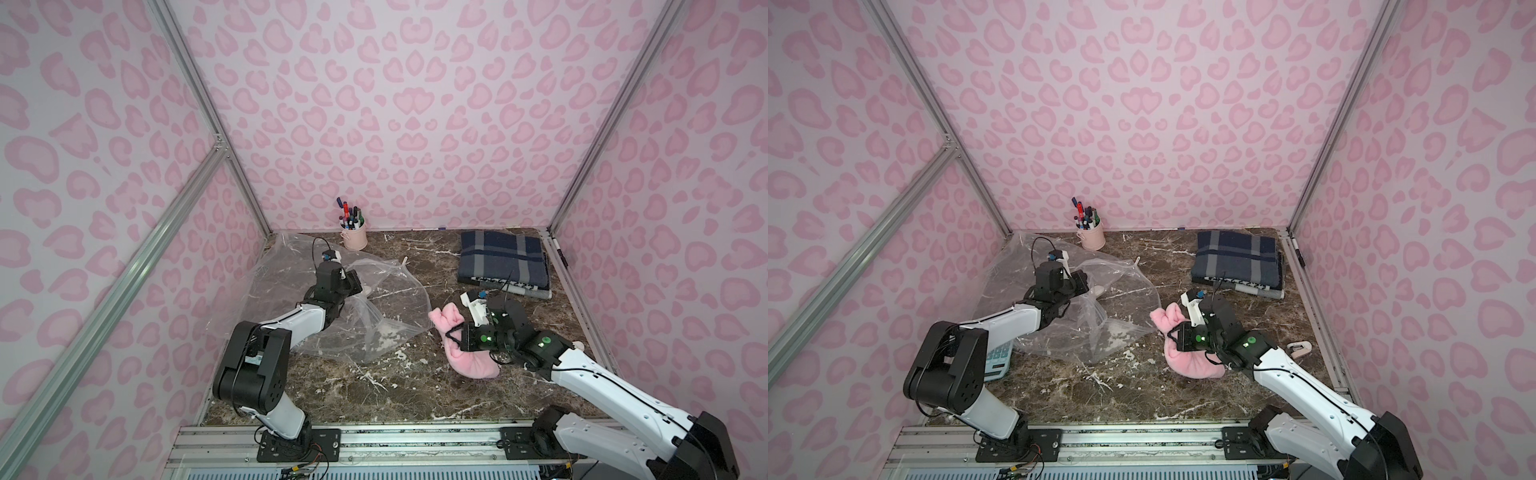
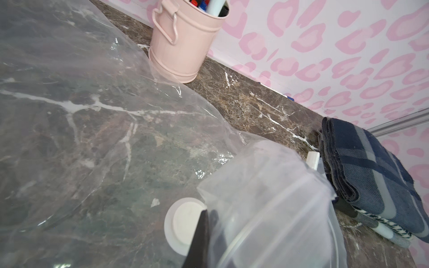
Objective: Take the blanket out of the vacuum bag
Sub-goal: Pick up the blanket at the center of the board.
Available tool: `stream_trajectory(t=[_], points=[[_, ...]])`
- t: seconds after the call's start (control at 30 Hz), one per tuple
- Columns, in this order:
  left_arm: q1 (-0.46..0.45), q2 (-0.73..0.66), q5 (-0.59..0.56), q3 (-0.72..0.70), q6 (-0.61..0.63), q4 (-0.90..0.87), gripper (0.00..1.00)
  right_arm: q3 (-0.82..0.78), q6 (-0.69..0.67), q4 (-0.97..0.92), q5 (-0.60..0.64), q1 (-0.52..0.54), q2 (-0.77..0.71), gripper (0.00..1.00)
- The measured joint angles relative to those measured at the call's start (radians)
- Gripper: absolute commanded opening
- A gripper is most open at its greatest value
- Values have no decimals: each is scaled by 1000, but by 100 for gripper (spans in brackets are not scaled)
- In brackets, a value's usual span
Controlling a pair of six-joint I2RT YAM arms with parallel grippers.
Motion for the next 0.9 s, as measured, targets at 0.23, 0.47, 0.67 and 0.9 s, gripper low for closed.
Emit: stream_trajectory(t=[0.23, 0.47, 0.67, 0.9], points=[[-45, 18, 20, 26, -23, 16, 4, 11, -9, -23, 82, -55, -75, 0], [-101, -7, 27, 36, -24, -21, 17, 149, -95, -119, 137, -168, -72, 0], [-137, -105, -20, 69, 3, -138, 62, 296, -201, -140, 126, -325, -19, 0], [-137, -177, -68, 113, 47, -228, 74, 378, -294, -164, 49, -489, 30, 0]])
